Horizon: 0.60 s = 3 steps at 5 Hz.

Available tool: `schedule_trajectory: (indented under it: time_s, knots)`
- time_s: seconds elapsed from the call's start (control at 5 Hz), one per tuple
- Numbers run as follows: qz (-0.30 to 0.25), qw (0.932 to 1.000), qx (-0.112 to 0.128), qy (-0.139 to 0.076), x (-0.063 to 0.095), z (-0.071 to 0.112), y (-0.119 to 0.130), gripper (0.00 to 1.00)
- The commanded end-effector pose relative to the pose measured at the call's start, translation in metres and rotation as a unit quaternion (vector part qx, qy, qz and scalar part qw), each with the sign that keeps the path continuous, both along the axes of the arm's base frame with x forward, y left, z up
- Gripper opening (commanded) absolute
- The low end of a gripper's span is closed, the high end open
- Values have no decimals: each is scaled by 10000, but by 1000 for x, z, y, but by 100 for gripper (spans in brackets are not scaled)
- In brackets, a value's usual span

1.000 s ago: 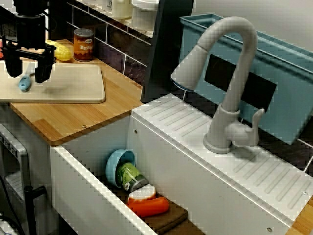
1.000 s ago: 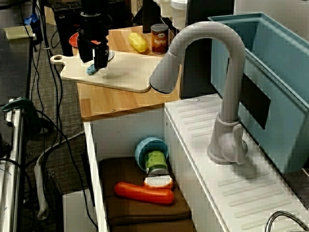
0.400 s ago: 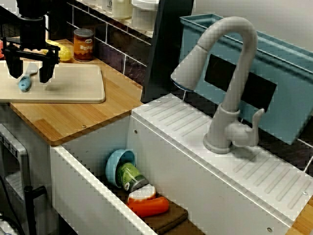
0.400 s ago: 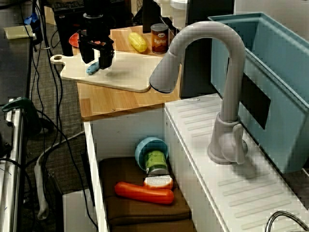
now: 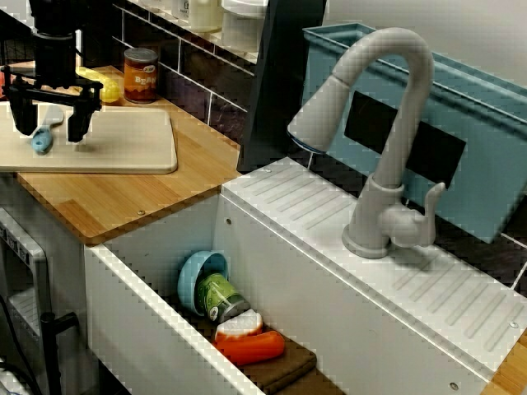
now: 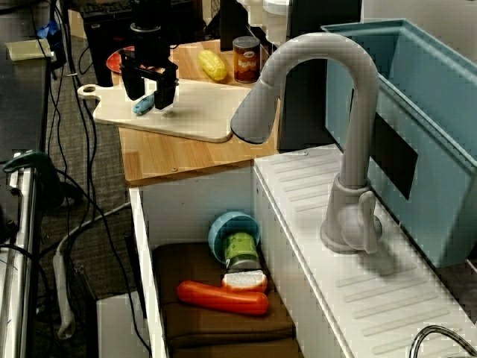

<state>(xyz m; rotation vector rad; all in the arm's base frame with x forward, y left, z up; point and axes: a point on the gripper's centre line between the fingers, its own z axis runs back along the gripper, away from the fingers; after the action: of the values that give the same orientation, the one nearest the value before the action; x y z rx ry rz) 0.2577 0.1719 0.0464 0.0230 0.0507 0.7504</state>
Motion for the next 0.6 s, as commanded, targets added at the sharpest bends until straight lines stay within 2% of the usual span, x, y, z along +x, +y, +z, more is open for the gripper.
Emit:
schedule_trajectory:
  time_s: [0.0,0.4]
  knots:
    - [-33,9997,59,-225,-4,18,11,100]
    - [-178,9997,50,-144,-3,17,12,100]
